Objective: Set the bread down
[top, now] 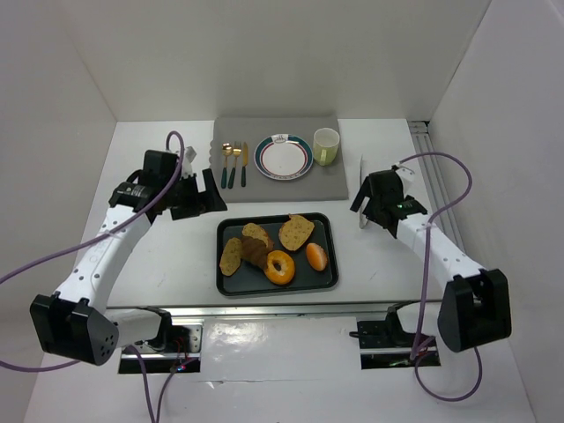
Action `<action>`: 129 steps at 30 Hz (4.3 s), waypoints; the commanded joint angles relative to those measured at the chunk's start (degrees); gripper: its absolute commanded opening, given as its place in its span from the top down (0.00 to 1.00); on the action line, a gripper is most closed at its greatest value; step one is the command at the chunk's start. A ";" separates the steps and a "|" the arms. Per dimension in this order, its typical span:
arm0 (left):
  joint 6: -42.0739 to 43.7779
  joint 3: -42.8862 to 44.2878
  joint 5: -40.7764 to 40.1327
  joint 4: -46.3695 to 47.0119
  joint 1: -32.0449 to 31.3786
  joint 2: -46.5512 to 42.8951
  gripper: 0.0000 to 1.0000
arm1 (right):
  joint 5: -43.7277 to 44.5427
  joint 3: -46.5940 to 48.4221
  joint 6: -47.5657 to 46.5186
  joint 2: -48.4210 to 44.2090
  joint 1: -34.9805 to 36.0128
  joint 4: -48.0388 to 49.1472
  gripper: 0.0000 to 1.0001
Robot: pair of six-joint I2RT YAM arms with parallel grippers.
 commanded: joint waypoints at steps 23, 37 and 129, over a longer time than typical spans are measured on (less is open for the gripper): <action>1.31 2.16 -0.07 2.49 -0.79 5.12 0.00 | -1.69 18.64 -10.34 40.82 -7.81 22.33 0.31; 2.37 2.69 -0.07 2.49 0.26 5.12 0.00 | -6.16 15.85 -8.40 15.81 -6.59 4.08 0.69; 0.60 -6.19 8.72 5.48 5.62 2.05 0.00 | -1.95 61.98 -11.92 50.58 22.42 -0.79 0.59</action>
